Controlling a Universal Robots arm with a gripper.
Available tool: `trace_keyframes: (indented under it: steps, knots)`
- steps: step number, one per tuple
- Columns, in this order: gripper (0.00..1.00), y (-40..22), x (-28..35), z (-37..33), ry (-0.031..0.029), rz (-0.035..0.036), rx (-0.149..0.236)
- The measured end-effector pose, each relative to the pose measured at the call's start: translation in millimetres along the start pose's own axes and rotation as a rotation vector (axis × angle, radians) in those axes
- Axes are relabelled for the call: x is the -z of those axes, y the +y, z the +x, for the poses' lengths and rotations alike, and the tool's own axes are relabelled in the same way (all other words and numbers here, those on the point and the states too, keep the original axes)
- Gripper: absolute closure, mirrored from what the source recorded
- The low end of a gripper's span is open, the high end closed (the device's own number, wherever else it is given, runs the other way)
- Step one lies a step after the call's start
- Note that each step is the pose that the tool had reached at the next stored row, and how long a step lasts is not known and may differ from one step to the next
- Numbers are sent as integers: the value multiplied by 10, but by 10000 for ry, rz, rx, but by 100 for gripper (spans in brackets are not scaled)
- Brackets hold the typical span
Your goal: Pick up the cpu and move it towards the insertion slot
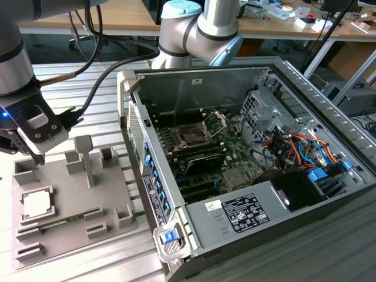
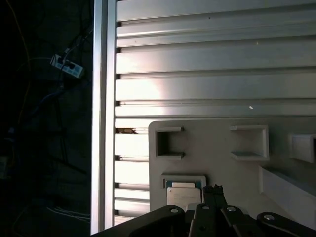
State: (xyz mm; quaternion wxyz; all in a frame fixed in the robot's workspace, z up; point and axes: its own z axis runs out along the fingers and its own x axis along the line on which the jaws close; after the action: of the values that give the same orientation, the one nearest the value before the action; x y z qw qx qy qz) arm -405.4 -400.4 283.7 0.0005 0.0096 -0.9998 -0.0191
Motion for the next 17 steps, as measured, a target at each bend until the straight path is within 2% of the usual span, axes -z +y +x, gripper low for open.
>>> trace_keyframes:
  steps: [17]
  knots:
    - [89, -4, -49, 6, -1, 0, 0]
